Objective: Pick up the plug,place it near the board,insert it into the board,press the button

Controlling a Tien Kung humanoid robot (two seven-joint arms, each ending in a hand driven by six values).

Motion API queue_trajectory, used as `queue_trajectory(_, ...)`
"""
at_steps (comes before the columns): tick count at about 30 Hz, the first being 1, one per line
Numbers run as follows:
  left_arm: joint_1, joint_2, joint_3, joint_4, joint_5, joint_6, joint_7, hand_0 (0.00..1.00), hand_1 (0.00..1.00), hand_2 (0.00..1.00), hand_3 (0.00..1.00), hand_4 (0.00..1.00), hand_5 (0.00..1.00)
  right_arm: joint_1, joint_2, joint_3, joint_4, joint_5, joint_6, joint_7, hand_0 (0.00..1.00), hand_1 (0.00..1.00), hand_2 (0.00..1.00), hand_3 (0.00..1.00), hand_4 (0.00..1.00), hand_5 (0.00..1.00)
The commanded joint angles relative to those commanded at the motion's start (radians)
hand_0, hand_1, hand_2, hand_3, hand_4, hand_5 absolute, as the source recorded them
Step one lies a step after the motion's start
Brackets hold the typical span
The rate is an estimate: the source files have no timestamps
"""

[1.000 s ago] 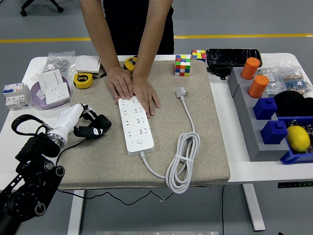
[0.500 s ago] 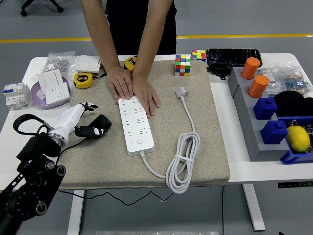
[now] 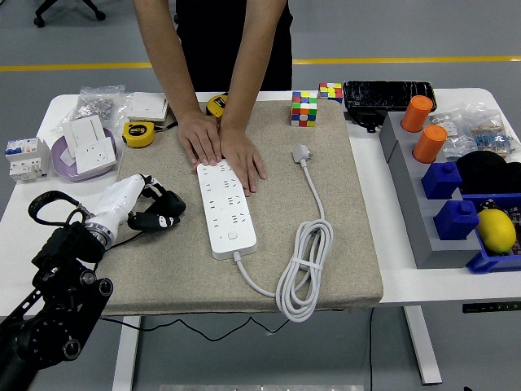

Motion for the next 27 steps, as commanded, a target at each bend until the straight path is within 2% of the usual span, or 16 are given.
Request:
queue_trajectory(1, -0.002, 0.002, 0.004, 0.000, 0.000, 0.000, 0.000, 0.538, 0.481, 0.452, 0.519, 0.746, 0.096, 0.000, 0.000, -0.002, 0.000, 0.001, 0.000, 0.000, 0.865, 0.769, 0.760, 0.794, 0.998, 0.869)
queue_trajectory(2, -0.004, 0.005, 0.009, 0.001, 0.000, -0.001, -0.001, 0.494, 0.457, 0.433, 0.509, 0.639, 0.011, 0.000, 0.000, -0.002, 0.000, 0.002, 0.000, 0.000, 0.866, 0.769, 0.760, 0.794, 0.998, 0.868)
queue_trajectory(6, -0.024, 0.042, 0.060, 0.006, 0.000, 0.000, -0.006, 0.494, 0.457, 0.433, 0.509, 0.639, 0.011, 0.001, -0.002, -0.004, 0.000, 0.003, 0.000, 0.000, 0.866, 0.769, 0.760, 0.794, 0.998, 0.868)
queue_trajectory(7, -0.032, 0.055, 0.075, 0.007, 0.000, 0.002, -0.008, 0.494, 0.457, 0.433, 0.509, 0.639, 0.011, 0.001, -0.002, -0.002, 0.000, 0.002, -0.001, 0.000, 0.866, 0.769, 0.760, 0.794, 0.998, 0.868)
queue_trajectory(8, -0.038, 0.066, 0.091, 0.008, 0.000, 0.003, -0.010, 0.485, 0.460, 0.433, 0.514, 0.586, 0.002, 0.002, -0.003, -0.001, 0.000, 0.001, -0.001, 0.000, 0.865, 0.770, 0.760, 0.793, 0.998, 0.868)
queue_trajectory(9, -0.051, 0.088, 0.116, 0.011, 0.000, 0.003, -0.011, 0.485, 0.460, 0.433, 0.514, 0.586, 0.002, 0.002, -0.004, -0.001, 0.000, 0.001, -0.001, -0.001, 0.865, 0.770, 0.760, 0.793, 0.998, 0.868)
queue_trajectory(10, -0.056, 0.097, 0.131, 0.011, 0.000, 0.002, -0.011, 0.485, 0.460, 0.433, 0.514, 0.586, 0.002, 0.002, -0.004, -0.002, 0.000, 0.001, -0.001, -0.001, 0.865, 0.770, 0.760, 0.793, 0.998, 0.868)
queue_trajectory(11, -0.070, 0.119, 0.159, 0.013, 0.000, 0.002, -0.013, 0.485, 0.460, 0.433, 0.514, 0.586, 0.002, 0.003, -0.005, -0.001, 0.000, 0.001, -0.001, -0.001, 0.865, 0.770, 0.760, 0.793, 0.998, 0.868)
queue_trajectory(13, -0.085, 0.145, 0.196, 0.010, 0.000, 0.003, -0.015, 0.485, 0.460, 0.433, 0.514, 0.586, 0.002, 0.004, -0.006, -0.001, 0.000, 0.002, -0.001, -0.001, 0.865, 0.770, 0.760, 0.793, 0.998, 0.868)
queue_trajectory(17, -0.106, 0.187, 0.257, -0.011, 0.000, 0.006, -0.020, 0.480, 0.465, 0.432, 0.511, 0.569, 0.002, 0.005, -0.008, 0.001, 0.000, 0.002, -0.001, -0.001, 0.865, 0.770, 0.761, 0.794, 0.998, 0.867)
queue_trajectory(22, -0.128, 0.226, 0.326, -0.057, 0.000, 0.015, -0.028, 0.482, 0.468, 0.433, 0.508, 0.560, 0.002, 0.006, -0.008, 0.005, 0.000, -0.001, -0.001, -0.003, 0.865, 0.769, 0.760, 0.794, 0.998, 0.869)
queue_trajectory(27, -0.146, 0.246, 0.366, -0.103, 0.000, 0.023, -0.035, 0.481, 0.471, 0.430, 0.502, 0.551, 0.002, 0.010, -0.010, 0.001, 0.000, 0.005, -0.002, -0.001, 0.864, 0.770, 0.760, 0.794, 0.998, 0.869)
